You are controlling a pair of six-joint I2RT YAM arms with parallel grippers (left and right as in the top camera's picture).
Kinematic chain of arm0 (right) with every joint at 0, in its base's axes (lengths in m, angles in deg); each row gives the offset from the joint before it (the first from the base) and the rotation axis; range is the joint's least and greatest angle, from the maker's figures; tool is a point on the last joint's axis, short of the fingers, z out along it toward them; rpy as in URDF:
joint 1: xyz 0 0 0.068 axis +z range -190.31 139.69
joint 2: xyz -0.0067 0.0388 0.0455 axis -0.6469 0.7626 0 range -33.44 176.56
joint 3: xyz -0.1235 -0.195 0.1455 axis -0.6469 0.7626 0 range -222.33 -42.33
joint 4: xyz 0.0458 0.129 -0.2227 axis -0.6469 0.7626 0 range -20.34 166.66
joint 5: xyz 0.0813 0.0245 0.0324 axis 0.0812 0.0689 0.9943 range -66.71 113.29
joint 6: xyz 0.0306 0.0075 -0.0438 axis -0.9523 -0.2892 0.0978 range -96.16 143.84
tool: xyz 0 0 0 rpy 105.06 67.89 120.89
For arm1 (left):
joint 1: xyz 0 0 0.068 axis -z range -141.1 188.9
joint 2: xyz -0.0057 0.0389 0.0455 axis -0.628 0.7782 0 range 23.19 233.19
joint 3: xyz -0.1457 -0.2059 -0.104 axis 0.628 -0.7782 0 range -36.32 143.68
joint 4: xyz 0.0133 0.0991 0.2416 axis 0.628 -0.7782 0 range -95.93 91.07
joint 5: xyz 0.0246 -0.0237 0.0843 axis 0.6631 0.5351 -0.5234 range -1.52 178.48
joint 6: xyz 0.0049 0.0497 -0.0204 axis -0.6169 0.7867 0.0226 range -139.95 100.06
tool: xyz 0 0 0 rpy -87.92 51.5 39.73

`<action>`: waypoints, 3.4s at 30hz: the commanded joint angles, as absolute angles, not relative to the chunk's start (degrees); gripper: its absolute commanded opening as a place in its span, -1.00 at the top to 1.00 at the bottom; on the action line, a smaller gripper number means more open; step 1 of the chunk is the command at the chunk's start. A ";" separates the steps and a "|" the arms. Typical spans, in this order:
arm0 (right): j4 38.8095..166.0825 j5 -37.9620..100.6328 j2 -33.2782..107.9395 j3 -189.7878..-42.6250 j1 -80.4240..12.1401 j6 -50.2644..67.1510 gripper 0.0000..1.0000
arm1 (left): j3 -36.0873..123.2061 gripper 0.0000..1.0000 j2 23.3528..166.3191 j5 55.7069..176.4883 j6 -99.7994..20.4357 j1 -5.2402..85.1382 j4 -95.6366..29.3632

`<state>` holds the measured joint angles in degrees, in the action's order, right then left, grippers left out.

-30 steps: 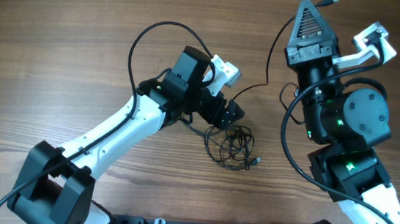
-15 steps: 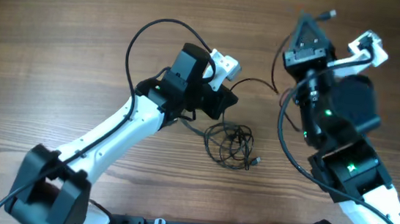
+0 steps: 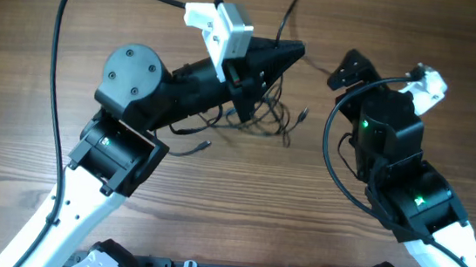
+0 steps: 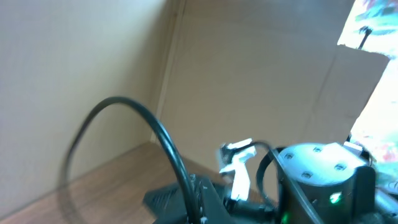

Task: Untangle cables

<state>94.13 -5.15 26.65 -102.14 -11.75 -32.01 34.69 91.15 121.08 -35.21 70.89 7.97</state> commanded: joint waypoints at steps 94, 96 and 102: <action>119.92 -3.78 47.35 -101.07 -15.27 -34.86 0.92 | 35.76 0.92 98.32 76.12 -65.18 32.75 -3.36; 119.94 -3.91 47.35 -101.07 -15.27 -34.86 0.91 | 35.76 0.92 99.24 73.39 -65.20 32.22 -4.97; 120.51 -4.50 47.35 -101.07 -15.27 -36.63 0.91 | 35.76 0.92 100.03 58.77 -65.40 30.26 -11.92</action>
<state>120.18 -2.29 47.02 -101.29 -15.14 -34.96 35.32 99.22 67.51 -66.12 32.51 -9.37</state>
